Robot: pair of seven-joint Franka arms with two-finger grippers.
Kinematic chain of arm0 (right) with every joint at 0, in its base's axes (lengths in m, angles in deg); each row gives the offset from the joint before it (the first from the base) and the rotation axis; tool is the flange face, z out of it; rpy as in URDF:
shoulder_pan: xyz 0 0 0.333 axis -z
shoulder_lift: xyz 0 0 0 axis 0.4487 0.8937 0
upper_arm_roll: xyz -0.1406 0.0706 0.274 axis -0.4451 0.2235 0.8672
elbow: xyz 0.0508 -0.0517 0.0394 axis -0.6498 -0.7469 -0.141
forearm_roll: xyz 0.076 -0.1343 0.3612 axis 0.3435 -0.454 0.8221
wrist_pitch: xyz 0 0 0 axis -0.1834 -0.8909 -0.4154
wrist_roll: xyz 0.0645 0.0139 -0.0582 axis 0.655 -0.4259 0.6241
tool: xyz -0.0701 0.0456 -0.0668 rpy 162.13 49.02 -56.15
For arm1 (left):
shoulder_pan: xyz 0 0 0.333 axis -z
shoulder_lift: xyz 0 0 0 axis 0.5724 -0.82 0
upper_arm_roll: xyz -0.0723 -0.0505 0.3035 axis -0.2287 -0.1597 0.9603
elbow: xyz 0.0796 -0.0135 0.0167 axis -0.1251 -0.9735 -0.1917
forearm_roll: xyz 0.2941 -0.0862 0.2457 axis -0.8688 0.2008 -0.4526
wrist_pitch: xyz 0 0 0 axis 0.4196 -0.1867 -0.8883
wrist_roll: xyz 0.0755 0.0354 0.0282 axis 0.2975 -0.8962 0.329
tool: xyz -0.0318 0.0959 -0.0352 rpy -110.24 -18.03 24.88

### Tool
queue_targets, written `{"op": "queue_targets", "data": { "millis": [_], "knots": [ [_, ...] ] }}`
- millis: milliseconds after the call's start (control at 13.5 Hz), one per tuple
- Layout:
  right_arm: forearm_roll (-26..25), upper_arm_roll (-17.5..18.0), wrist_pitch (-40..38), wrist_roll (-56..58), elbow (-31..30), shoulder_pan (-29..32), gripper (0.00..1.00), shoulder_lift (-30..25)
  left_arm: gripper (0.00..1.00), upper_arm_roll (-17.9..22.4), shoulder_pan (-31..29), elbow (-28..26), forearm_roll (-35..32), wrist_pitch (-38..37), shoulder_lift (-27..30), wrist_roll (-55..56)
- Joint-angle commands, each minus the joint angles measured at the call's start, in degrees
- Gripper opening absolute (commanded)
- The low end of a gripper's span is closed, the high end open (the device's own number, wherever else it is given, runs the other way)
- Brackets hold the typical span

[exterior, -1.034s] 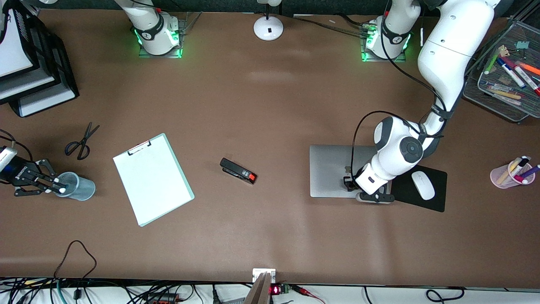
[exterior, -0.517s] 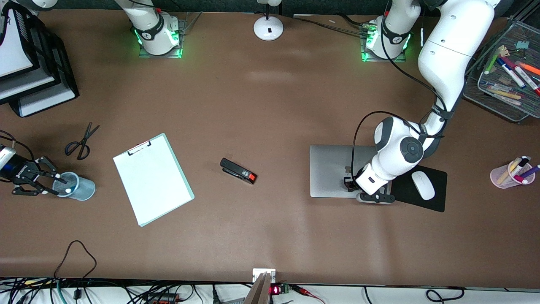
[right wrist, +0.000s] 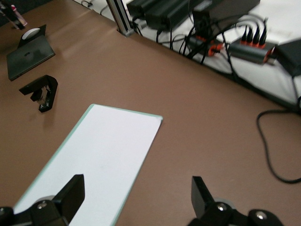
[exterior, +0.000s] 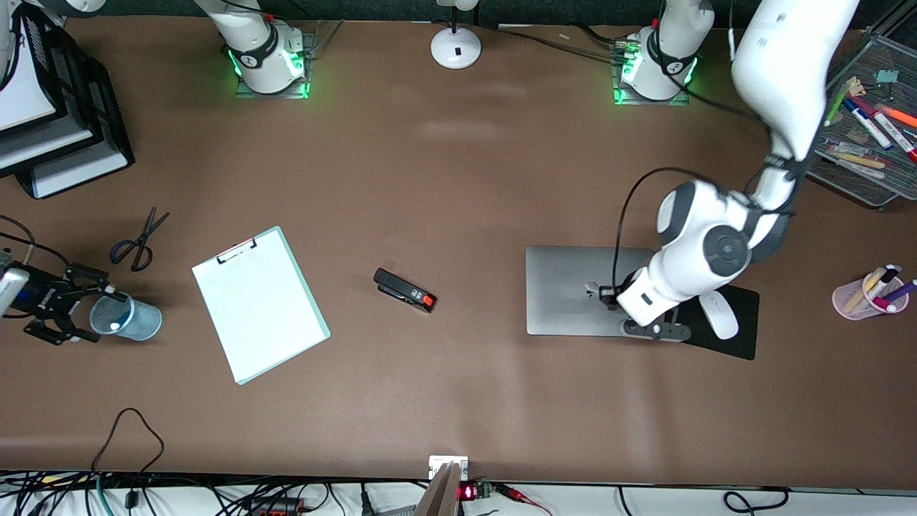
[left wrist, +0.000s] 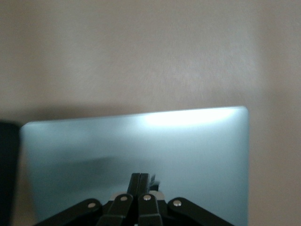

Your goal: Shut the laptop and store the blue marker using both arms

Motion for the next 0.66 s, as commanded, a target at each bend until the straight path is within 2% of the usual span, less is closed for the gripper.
{"op": "queue_targets", "data": {
  "millis": [0, 148, 221, 295, 369, 443, 591],
  "knots": [
    [-6.7, -0.1, -0.1, -14.6, -0.4, -3.8, 1.0, -4.3, 0.0, -0.4, 0.1, 2.3, -5.3, -12.7, 6.9, -0.5],
    [-13.6, -0.1, -0.3, -27.2, -0.4, -6.6, 1.0, -7.2, 0.0, -1.1, 0.2, 5.2, -7.6, -21.9, 10.6, -1.1],
    [-16.1, -0.1, -0.6, -32.8, -0.5, -7.8, 1.0, -8.9, 0.09, -1.3, 0.1, 6.7, -7.6, -26.1, 12.4, -2.4],
    [-18.9, -0.1, -1.0, -37.9, -0.8, -9.3, 1.0, -10.6, 0.33, -1.3, 0.1, 7.6, -7.5, -30.3, 14.4, -4.9],
    [-21.8, -0.1, -2.1, -42.4, -0.9, -10.6, 1.0, -11.9, 0.82, -1.3, 0.0, 7.8, -7.4, -32.6, 16.3, -7.5],
    [-24.5, -0.1, -4.1, -47.7, -0.9, -12.0, 1.0, -13.3, 1.0, -1.3, -0.1, 7.8, -6.7, -33.0, 18.4, -8.6],
    [-28.5, -0.1, -8.8, -60.3, -0.9, -14.4, 1.0, -15.6, 1.0, -1.3, -0.2, 7.8, -6.5, -34.9, 21.3, -10.5]
  ]
}}
